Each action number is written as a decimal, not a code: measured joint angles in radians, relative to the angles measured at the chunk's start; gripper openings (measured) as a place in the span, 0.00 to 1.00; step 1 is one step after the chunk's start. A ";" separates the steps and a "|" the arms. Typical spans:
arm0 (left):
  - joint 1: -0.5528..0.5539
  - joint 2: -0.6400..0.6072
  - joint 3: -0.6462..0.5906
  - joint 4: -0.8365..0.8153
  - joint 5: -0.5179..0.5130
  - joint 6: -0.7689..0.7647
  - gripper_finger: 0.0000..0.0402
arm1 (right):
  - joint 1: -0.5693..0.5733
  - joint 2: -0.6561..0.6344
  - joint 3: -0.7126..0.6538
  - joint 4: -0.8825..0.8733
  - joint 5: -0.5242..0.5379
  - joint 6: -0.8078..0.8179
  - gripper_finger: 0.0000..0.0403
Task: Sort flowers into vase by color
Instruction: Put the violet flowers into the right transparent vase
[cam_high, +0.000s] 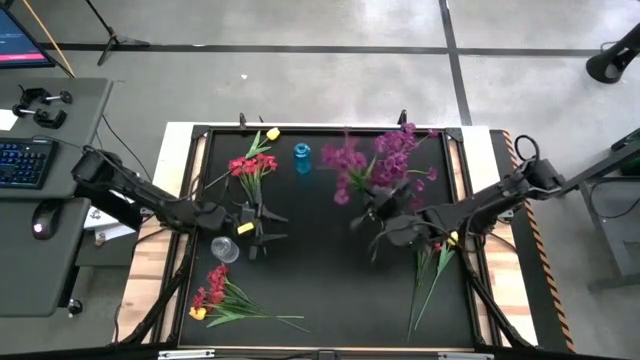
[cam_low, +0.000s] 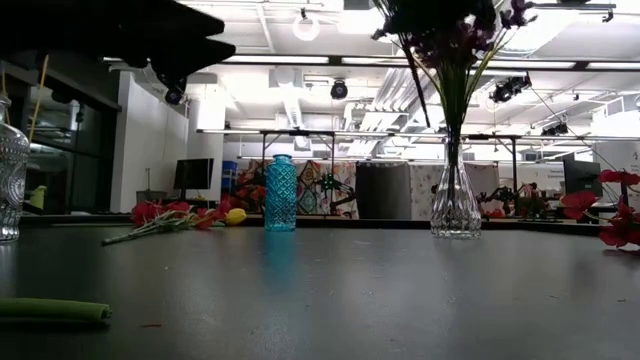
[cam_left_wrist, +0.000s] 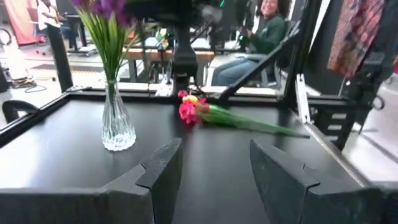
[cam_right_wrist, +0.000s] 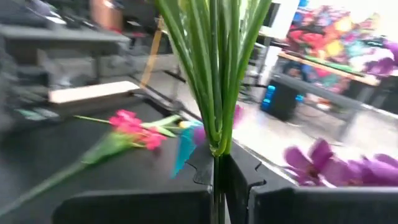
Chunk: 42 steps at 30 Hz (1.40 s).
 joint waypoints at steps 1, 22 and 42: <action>-0.009 0.009 0.000 -0.001 -0.022 0.004 0.44 | 0.017 0.000 0.000 0.029 -0.009 -0.010 0.00; -0.025 0.200 0.000 0.255 -0.105 0.116 0.44 | 0.268 0.029 0.000 -0.238 0.049 0.103 0.00; -0.025 0.230 0.000 0.289 -0.106 0.150 0.44 | -0.115 0.023 0.000 -0.147 -0.132 -0.493 0.00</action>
